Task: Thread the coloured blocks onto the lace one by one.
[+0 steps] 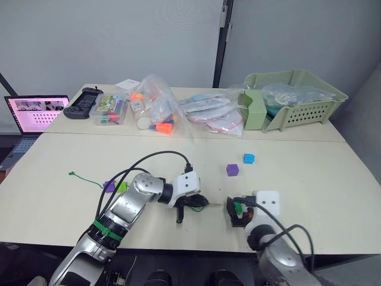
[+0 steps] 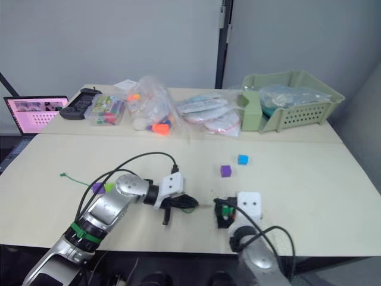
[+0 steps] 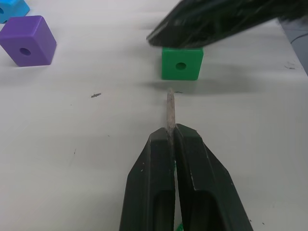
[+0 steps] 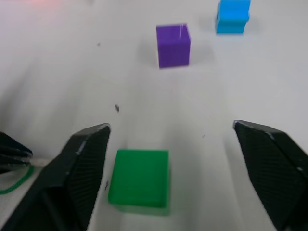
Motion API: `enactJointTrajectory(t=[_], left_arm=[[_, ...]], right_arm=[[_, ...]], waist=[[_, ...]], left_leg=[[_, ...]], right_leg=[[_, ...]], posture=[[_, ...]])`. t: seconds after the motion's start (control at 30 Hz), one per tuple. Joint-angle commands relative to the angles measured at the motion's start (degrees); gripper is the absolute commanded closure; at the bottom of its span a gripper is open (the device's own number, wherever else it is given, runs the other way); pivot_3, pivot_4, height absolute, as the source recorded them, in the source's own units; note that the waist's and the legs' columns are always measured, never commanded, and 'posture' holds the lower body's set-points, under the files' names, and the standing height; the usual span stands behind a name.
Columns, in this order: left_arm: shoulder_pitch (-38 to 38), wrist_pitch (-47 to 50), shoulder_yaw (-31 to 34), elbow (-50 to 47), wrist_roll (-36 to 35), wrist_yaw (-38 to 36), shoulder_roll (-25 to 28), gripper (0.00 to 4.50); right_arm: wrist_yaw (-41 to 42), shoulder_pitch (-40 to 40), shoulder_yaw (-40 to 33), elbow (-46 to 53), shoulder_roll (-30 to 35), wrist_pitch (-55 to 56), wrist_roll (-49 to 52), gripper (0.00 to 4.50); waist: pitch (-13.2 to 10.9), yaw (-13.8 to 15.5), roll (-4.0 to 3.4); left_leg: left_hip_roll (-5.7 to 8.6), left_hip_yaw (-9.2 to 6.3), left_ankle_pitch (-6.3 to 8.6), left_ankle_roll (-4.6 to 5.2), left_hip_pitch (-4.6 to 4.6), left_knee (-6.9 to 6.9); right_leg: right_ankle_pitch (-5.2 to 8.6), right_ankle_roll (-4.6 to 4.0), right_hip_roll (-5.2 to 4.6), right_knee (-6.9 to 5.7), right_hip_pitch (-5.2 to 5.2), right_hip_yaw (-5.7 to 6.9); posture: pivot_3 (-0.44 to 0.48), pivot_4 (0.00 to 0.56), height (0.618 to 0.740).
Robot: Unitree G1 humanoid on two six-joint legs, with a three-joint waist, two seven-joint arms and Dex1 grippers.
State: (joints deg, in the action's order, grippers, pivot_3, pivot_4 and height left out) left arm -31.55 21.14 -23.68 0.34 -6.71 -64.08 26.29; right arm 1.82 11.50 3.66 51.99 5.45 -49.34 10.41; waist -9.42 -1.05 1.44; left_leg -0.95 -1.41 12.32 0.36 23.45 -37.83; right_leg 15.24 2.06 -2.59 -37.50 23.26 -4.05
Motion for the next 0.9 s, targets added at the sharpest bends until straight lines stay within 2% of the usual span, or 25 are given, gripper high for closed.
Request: enactJointTrajectory(t=[0.03,0.13,0.2,0.27,0.4,0.57,0.83,0.9], left_arm=[[-0.7,-1.2,0.9,-1.6,-0.1,0.0,0.2,4.5],[-0.7,-0.8,1.2,-1.9,-0.4,0.0,0.4,4.5],[-0.6,-0.6,1.3,-2.3,-0.6,-0.4,0.9,4.5],[-0.3,0.7,1.6,-3.8,-1.1,-1.1,2.1,4.5],[-0.4,6.2,2.1,-8.7,-3.1,-2.3,4.4,4.5],[-0.4,14.5,1.1,-15.2,-3.4,-0.9,6.6,4.5],[-0.6,19.0,-1.0,-16.5,-2.1,3.4,4.5,4.5],[-0.3,19.5,-1.6,-16.3,-2.1,5.0,3.3,4.5]], right_arm=[[9.4,-2.9,-6.5,6.0,6.4,-2.9,8.0,0.04],[24.0,-7.0,-13.2,2.5,17.9,-2.4,17.3,0.04],[33.5,-8.9,-13.9,-2.1,26.0,-0.5,20.5,0.04],[44.9,-11.4,-11.5,-9.1,34.6,3.3,20.8,0.04],[57.2,-18.0,-2.1,-23.4,44.2,16.1,12.9,0.04],[66.8,-26.9,6.5,-40.3,45.1,31.6,5.1,0.04],[71.2,-32.4,9.4,-51.9,41.2,38.4,2.5,0.04],[71.4,-32.4,8.9,-53.6,40.3,38.8,2.3,0.56]], waist=[[0.0,0.0,0.01],[0.0,0.0,0.03],[0.0,0.0,0.04],[0.0,0.0,0.05],[0.0,-0.3,0.06],[0.0,0.0,0.06],[-0.1,0.3,0.07],[-0.1,0.3,0.07]], left_leg=[[0.0,0.0,0.0,0.0,-0.01,0.0],[0.03,0.02,0.0,0.0,-0.06,-0.01],[0.02,0.01,0.0,0.0,-0.09,0.0],[0.03,0.02,0.0,0.0,-0.09,0.01],[-0.02,0.05,0.0,0.01,-0.09,0.01],[0.0,0.05,0.0,0.01,-0.03,0.04],[0.04,0.03,0.0,0.0,0.03,-0.01],[0.03,0.02,0.0,0.01,0.04,-0.01]], right_leg=[[0.0,0.0,0.0,0.0,-0.01,0.0],[0.0,0.0,-0.01,0.03,-0.08,0.0],[0.0,0.01,0.02,0.07,-0.13,0.04],[0.0,0.0,0.02,0.08,-0.13,0.03],[0.0,0.02,0.05,0.3,-0.2,0.05],[0.01,0.06,0.04,0.33,-0.16,0.04],[-0.13,-0.06,-0.02,0.34,-0.17,0.04],[-0.13,-0.07,-0.01,0.33,-0.15,0.04]], posture=[[0.0,0.15,0.74],[0.0,0.15,0.74],[0.0,0.15,0.74],[0.0,0.15,0.74],[0.0,0.15,0.74],[0.0,0.15,0.74],[0.0,0.15,0.74],[0.0,0.15,0.74]])
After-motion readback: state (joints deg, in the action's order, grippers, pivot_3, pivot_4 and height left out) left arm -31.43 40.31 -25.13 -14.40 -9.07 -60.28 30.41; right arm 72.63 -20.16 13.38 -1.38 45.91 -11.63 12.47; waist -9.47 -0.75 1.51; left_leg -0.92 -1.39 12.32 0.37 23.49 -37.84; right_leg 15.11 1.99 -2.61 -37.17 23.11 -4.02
